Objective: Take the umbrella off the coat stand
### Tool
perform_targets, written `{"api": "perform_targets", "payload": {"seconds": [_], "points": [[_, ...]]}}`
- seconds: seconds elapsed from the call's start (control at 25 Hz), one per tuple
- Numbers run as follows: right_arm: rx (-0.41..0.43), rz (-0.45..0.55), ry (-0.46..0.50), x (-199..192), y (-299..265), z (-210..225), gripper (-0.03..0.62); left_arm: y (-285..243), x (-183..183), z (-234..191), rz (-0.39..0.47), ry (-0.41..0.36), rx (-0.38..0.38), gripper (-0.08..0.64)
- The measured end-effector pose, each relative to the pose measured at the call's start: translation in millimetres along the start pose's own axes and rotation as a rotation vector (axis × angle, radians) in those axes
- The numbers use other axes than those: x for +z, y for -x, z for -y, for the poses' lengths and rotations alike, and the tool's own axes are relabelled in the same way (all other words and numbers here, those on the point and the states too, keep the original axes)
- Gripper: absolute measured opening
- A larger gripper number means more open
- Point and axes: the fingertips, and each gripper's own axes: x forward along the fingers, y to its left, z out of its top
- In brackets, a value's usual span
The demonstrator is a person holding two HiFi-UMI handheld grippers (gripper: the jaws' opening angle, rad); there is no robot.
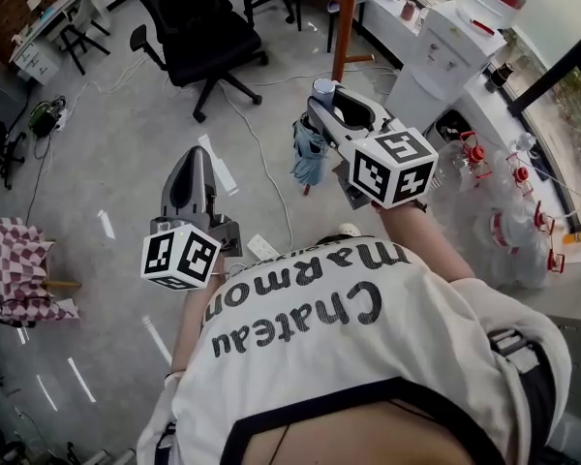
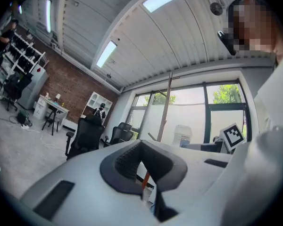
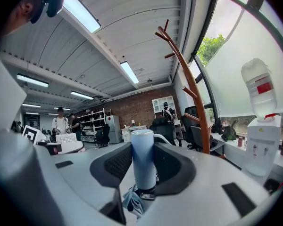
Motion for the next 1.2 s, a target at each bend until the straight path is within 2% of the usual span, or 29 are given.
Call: {"api": "perform_targets", "payload": {"seconds": [0.32, 0.64, 0.92, 1.2], "points": [[0.065, -0.050, 0.029, -6.7, -1.4, 4.8, 0.150, -13.8, 2.2, 21.1, 0.021, -0.100, 0.054, 0.011], [0.094, -0.054, 0.042, 2.1, 5.6, 34.2, 0.150, -32.3, -8.0, 51.5, 0.013, -0.086, 0.086, 0.011], [0.094, -0.055, 0.044, 3.1, 12.5, 62.1, 0.150, -40.4, -12.6, 69.7, 0.014, -0.022, 0.100, 0.011], [0.105, -0.065, 0.042, 0.0, 17.6, 71.5, 0.150, -44.8, -14.5, 78.7, 0.011, -0.027, 0.103, 0.011]]}}
